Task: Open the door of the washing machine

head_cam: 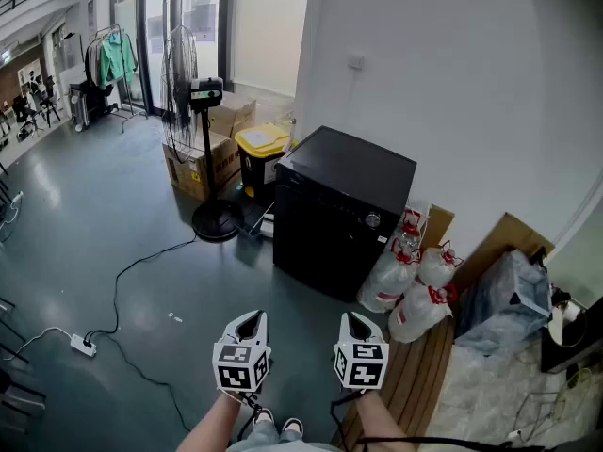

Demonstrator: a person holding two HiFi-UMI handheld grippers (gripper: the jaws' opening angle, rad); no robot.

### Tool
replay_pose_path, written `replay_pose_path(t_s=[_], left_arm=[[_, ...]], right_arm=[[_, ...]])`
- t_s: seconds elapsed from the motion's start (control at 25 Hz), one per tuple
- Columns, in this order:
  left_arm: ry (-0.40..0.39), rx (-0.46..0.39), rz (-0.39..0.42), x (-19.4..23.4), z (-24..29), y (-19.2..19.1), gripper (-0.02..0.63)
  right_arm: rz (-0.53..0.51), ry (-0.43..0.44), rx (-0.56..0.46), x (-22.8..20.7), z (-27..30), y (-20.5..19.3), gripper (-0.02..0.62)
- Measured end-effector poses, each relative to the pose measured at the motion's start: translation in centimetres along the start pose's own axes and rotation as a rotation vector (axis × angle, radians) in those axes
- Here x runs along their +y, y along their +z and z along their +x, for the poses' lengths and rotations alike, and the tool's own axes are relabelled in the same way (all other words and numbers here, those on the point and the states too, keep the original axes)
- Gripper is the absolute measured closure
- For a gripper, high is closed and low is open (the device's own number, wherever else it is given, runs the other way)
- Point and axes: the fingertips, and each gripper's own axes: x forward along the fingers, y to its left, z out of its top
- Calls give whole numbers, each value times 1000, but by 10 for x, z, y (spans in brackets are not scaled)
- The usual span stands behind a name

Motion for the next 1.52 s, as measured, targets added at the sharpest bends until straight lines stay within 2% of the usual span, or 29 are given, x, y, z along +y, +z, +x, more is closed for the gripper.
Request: replay_pose_path(t_s=[0.44, 0.64, 0.84, 1.04, 1.32, 1.52], left_arm=[[-4, -8, -16, 16, 16, 6, 601], [-11, -11, -18, 35, 26, 14, 601], [-27, -7, -8, 53, 30, 19, 601], [-20, 3, -20, 69, 39, 17, 601], [-46, 6, 8, 82, 54, 21, 601], [-44, 5, 35, 93, 85, 31, 601]], right_arm=[[-17, -4, -6, 8, 17, 8, 591], [20, -16, -41, 12, 32, 19, 591], [61, -66, -30, 8, 42, 20, 591], [83, -75, -8, 10, 57, 17, 591], [55, -48, -1, 30, 87, 25, 591], [64, -61, -4, 15, 123, 36, 591]])
